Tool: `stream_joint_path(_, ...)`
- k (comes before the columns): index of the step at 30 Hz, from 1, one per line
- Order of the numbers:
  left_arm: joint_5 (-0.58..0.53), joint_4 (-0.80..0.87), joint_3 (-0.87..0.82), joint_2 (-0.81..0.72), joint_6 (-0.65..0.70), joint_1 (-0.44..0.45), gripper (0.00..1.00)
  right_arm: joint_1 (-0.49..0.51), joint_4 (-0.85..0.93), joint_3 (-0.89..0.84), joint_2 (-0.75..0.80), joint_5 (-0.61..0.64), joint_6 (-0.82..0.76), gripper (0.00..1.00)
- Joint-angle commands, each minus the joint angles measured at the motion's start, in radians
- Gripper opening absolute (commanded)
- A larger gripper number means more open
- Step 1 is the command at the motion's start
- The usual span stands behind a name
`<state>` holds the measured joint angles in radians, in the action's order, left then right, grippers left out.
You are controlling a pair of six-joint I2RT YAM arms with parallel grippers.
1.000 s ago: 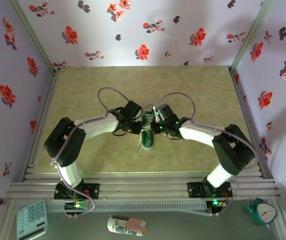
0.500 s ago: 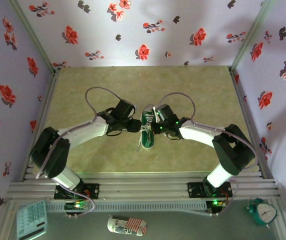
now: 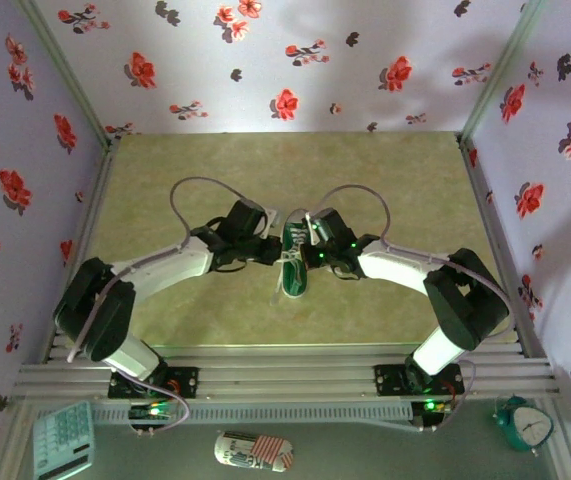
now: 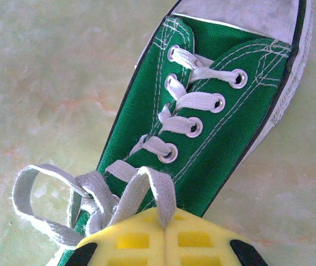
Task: Tie the shoes
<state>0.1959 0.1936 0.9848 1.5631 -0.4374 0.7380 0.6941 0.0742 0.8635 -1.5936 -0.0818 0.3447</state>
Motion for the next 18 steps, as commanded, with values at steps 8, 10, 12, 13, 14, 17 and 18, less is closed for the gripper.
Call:
stream_joint_path(8,0.026,-0.016,0.038,0.087,0.017,0.009,0.04,-0.001,0.003,0.024,0.009,-0.008,0.003,0.0)
stream_joint_path(10,0.018,-0.014,0.044,0.091,0.02,0.006,0.04,-0.001,0.003,0.023,0.009,-0.007,0.004,0.0)
stream_joint_path(12,0.016,-0.014,0.052,0.096,0.023,0.006,0.04,-0.002,0.003,0.023,0.007,-0.008,0.004,0.0)
stream_joint_path(13,0.014,-0.013,0.056,0.101,0.025,0.006,0.05,-0.001,0.004,0.023,0.007,-0.009,0.004,0.0)
stream_joint_path(14,0.013,-0.013,0.061,0.106,0.025,0.005,0.04,-0.002,0.004,0.023,0.007,-0.009,0.003,0.0)
stream_joint_path(17,0.012,-0.009,0.074,0.118,0.026,0.004,0.05,-0.001,0.007,0.024,0.007,-0.007,0.0,0.0)
stream_joint_path(18,0.013,-0.01,0.076,0.121,0.026,0.005,0.05,-0.001,0.009,0.025,0.007,-0.008,0.0,0.0)
